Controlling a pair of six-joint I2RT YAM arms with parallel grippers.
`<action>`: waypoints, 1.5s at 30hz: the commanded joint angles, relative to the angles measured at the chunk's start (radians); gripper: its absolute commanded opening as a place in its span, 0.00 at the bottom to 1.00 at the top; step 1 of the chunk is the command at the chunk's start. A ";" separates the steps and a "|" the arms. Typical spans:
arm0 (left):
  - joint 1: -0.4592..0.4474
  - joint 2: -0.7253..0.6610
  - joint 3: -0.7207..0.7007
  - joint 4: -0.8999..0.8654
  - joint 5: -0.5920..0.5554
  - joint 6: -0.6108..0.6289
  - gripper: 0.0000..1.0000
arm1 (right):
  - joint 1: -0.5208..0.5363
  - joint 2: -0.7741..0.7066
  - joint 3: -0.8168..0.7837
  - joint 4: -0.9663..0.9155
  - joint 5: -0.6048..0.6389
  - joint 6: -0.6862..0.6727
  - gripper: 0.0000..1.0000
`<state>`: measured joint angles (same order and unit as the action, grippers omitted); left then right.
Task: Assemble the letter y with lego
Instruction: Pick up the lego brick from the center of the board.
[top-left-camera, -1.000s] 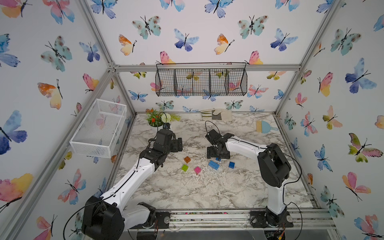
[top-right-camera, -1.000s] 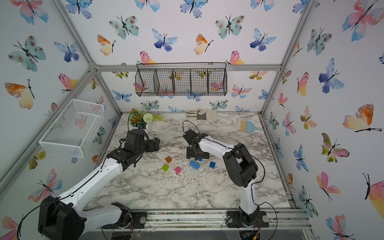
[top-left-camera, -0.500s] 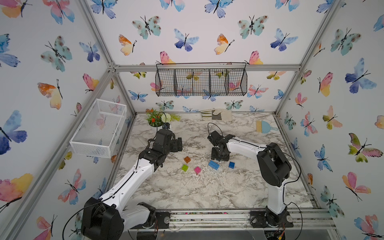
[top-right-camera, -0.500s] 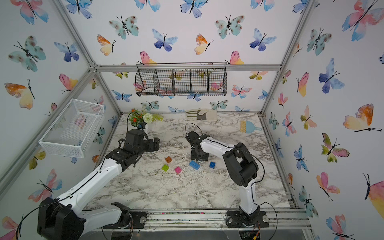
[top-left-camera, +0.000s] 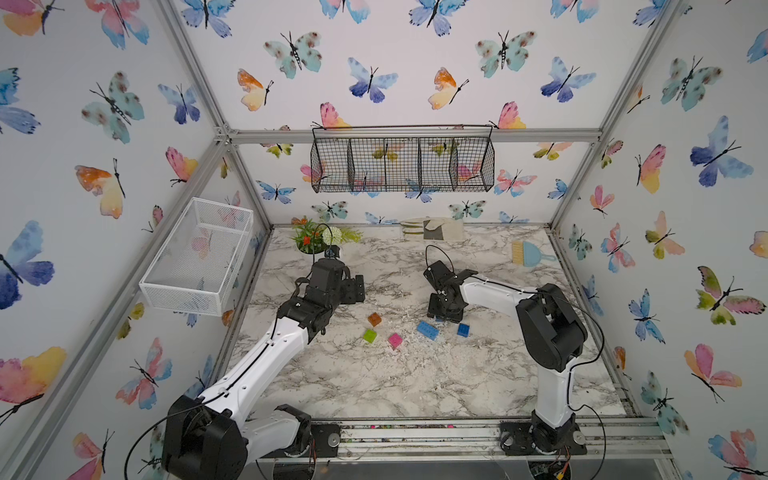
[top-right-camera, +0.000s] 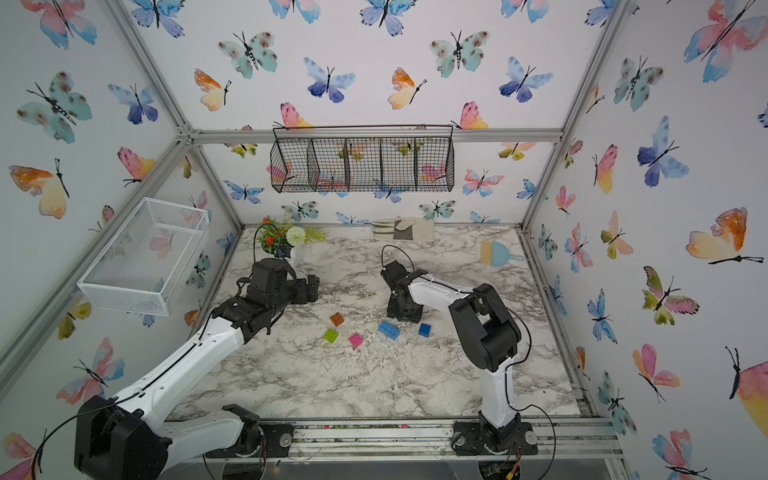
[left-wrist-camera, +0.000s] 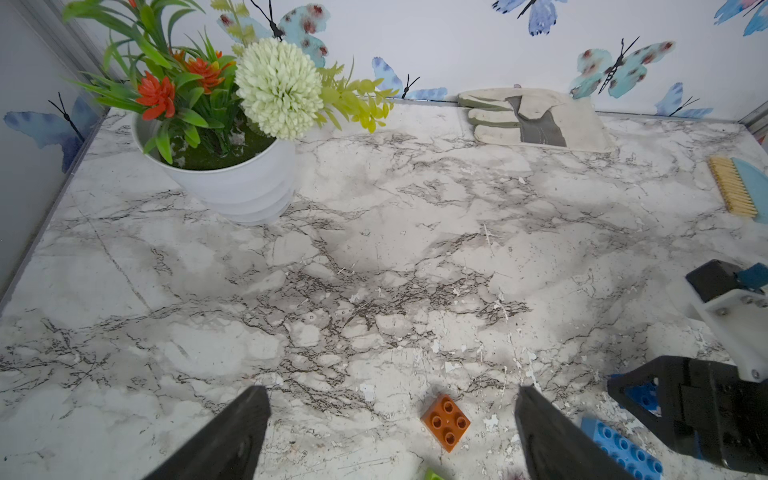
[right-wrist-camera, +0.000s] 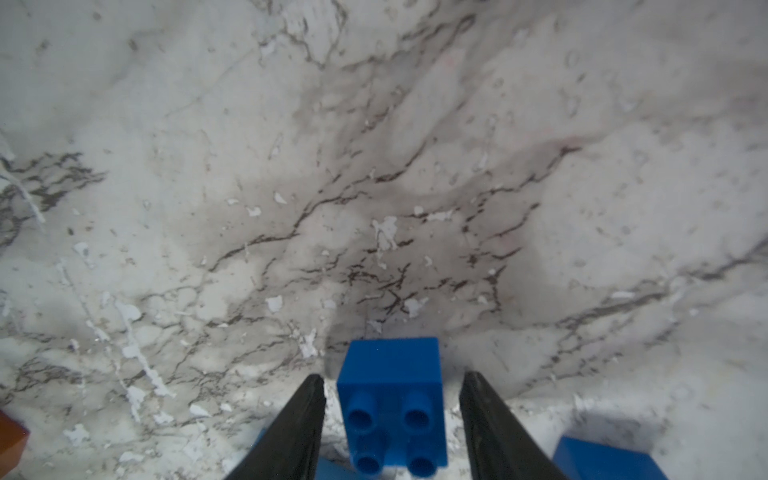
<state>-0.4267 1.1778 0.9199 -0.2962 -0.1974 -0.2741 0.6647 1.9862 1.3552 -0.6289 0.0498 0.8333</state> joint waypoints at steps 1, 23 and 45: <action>-0.001 -0.020 0.007 0.003 -0.007 -0.003 0.93 | 0.001 0.041 0.034 -0.034 0.002 -0.022 0.53; -0.001 -0.026 0.004 0.002 -0.028 -0.009 0.93 | 0.001 0.001 0.073 -0.025 0.057 -0.352 0.26; 0.003 -0.017 0.008 -0.012 -0.084 -0.051 0.95 | 0.108 0.057 0.266 -0.184 -0.072 -0.933 0.04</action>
<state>-0.4263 1.1713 0.9199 -0.2974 -0.2588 -0.3180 0.7433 2.0056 1.6119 -0.7444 -0.0586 -0.0399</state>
